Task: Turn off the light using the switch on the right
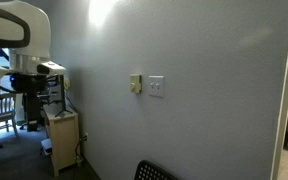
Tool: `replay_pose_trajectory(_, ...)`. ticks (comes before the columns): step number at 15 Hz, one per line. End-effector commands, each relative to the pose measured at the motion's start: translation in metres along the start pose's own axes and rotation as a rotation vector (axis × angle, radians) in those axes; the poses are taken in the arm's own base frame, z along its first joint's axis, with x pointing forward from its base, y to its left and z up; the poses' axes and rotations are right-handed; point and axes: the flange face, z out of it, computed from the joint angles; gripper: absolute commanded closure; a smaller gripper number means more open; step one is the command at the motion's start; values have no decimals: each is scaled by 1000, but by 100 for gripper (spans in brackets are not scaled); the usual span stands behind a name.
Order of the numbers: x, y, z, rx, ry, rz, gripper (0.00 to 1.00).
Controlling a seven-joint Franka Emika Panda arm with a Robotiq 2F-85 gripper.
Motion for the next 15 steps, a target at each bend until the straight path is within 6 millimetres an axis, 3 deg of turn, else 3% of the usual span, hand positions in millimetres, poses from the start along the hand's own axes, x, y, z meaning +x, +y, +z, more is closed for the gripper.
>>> replay_pose_trajectory(1, 0, 0, -1, 0, -1, 0, 0)
replay_pose_trajectory(7, 20, 12, -3, -112, 0, -143, 0)
replay_pose_trajectory(15, 91, 29, -17, -333, -14, -465, 0)
